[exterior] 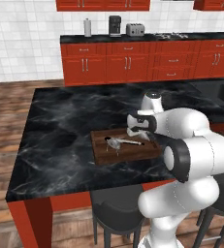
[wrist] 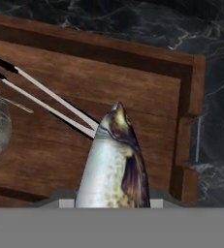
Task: Gather the cucumber and avocado from the fridge and place them on a tray on the dining counter. Then gather the fishs from the fridge and place them on the other tray.
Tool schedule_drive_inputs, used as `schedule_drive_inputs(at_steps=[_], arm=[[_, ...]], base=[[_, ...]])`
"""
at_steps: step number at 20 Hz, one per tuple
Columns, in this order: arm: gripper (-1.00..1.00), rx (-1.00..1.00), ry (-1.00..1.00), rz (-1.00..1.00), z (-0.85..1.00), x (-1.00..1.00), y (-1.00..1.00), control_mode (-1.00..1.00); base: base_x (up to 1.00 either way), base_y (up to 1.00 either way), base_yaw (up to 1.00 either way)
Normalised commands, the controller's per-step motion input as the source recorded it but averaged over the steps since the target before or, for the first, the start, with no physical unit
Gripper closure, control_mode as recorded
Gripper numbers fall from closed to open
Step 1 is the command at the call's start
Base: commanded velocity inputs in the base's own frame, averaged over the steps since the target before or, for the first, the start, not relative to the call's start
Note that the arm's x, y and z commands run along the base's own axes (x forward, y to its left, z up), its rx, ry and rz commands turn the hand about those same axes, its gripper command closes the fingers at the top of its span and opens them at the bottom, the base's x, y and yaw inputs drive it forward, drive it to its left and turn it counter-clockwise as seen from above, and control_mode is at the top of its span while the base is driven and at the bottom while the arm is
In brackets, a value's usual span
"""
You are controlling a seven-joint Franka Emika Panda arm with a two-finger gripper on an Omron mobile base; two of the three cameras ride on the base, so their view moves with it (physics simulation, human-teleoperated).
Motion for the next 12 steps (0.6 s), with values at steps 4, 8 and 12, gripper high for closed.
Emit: schedule_drive_inputs(at_steps=[4,8,12], arm=[[1.0,0.0,-0.09,0.0,-0.29,0.16,0.0,-1.0],[1.0,0.0,-0.06,0.0,-0.3,0.2,0.0,-1.0],[1.0,0.0,-0.03,0.0,-0.23,0.2,0.0,-1.0]], base=[[0.0,0.0,0.0],[0.0,0.0,0.0],[0.0,0.0,0.0]])
